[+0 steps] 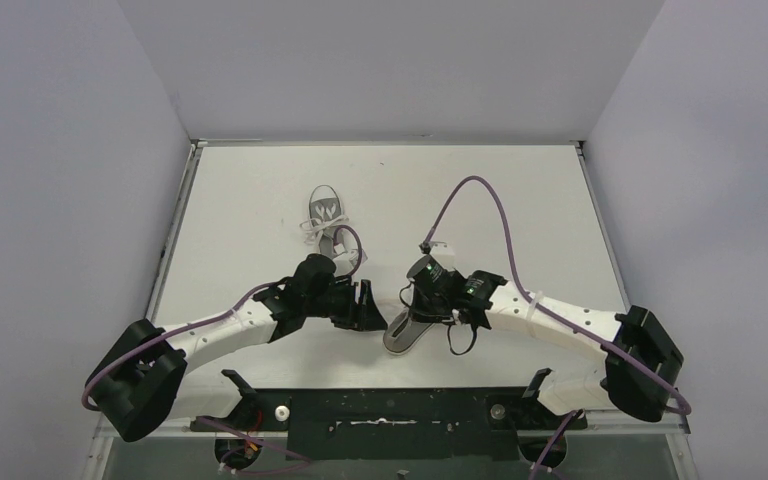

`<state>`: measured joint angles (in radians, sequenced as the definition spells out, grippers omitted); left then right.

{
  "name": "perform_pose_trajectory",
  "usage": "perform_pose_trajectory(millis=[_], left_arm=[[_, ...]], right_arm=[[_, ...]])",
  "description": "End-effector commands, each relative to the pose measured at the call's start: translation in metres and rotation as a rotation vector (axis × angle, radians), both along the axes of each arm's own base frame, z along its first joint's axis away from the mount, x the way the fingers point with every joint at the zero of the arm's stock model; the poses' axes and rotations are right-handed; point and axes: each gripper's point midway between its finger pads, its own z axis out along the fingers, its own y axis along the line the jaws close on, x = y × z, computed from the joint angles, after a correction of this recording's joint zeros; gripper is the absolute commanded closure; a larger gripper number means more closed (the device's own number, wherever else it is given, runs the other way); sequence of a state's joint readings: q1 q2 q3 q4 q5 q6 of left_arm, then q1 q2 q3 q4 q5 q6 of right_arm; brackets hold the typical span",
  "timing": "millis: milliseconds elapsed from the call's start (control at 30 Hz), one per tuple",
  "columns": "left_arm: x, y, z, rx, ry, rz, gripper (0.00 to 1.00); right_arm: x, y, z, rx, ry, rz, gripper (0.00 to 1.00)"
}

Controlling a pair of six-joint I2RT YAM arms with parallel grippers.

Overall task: Tie the shoes
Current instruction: Adjust the shoelace on the shoe.

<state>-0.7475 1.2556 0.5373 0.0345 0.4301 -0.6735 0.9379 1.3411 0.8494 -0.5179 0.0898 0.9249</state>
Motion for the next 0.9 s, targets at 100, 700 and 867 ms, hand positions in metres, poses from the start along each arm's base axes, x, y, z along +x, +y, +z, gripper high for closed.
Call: perform_pose_trajectory(millis=[100, 700, 867], left_arm=[[0.007, -0.014, 0.012, -0.070, -0.035, -0.021, 0.43], [0.019, -0.022, 0.015, -0.116, -0.027, -0.002, 0.43], [0.022, -0.020, 0.015, -0.117, -0.023, 0.004, 0.43]], right_arm=[[-0.024, -0.001, 0.019, 0.040, 0.097, 0.045, 1.00], [-0.065, -0.005, 0.001, 0.088, 0.240, 0.129, 1.00], [-0.069, -0.004, -0.003, 0.103, 0.244, 0.145, 1.00]])
